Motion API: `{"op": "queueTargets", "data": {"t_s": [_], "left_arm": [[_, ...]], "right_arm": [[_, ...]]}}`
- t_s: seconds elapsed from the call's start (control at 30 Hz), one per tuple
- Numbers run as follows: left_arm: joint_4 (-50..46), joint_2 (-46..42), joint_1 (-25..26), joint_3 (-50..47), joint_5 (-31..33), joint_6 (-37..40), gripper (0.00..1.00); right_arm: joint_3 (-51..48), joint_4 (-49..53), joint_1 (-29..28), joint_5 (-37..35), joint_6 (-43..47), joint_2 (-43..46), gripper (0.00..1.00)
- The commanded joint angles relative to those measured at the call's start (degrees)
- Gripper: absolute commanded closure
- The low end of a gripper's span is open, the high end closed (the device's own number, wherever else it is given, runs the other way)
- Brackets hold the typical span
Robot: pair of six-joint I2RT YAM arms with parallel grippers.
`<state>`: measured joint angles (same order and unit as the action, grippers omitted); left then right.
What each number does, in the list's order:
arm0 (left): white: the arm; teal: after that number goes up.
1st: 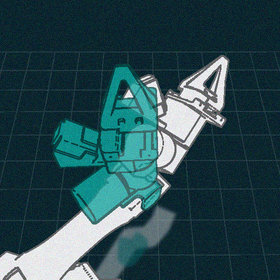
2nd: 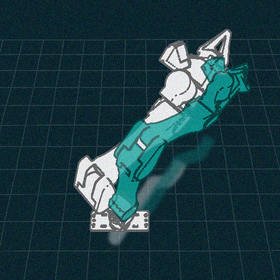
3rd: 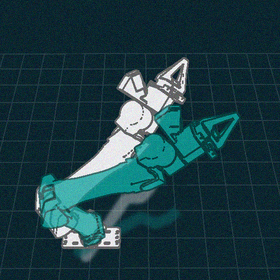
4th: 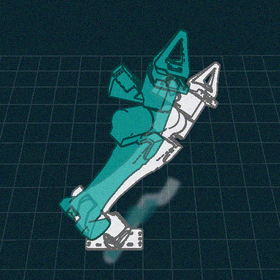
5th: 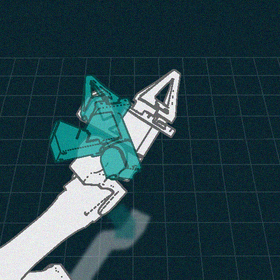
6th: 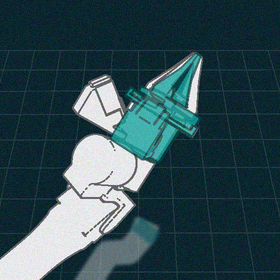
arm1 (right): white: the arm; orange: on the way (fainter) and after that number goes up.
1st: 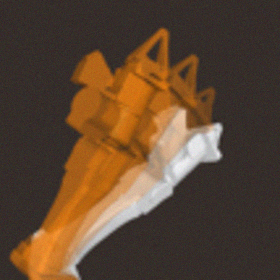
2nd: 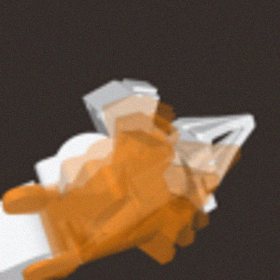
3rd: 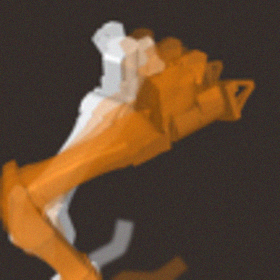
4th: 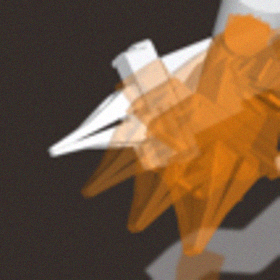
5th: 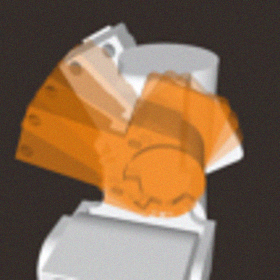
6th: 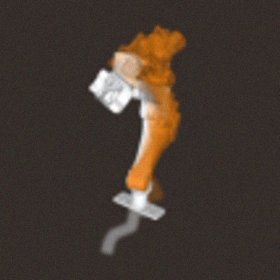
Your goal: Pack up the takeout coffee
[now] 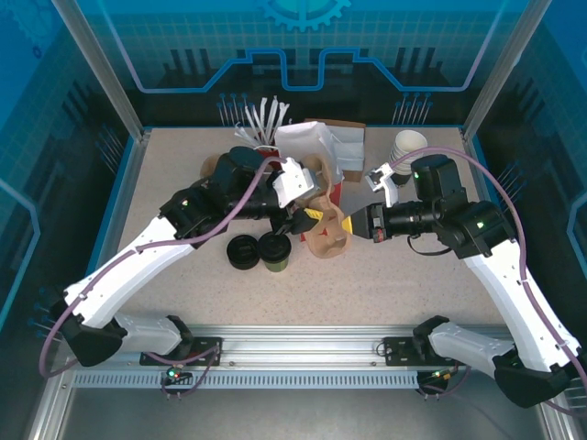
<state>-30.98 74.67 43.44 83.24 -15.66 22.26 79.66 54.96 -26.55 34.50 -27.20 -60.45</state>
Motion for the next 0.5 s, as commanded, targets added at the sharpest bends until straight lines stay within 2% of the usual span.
{"op": "queueTargets", "data": {"t_s": [0.0,0.17,0.3,0.47], "left_arm": [[0.9,1.3,0.8,-0.8,-0.6,4.9,0.40],[1.1,2.8,0.9,-0.7,0.6,5.8,0.42],[0.8,3.4,0.9,-0.4,1.4,5.9,0.50],[0.7,3.7,0.9,-0.5,1.5,6.5,0.54]], "right_arm": [[1.3,1.0,-0.9,1.9,-0.4,0.3,1.00],[1.7,1.3,-1.1,2.3,-0.1,0.1,1.00],[2.1,1.8,-1.1,2.3,0.3,0.1,1.00],[2.1,1.9,-1.1,2.3,0.5,0.1,1.00]]}}
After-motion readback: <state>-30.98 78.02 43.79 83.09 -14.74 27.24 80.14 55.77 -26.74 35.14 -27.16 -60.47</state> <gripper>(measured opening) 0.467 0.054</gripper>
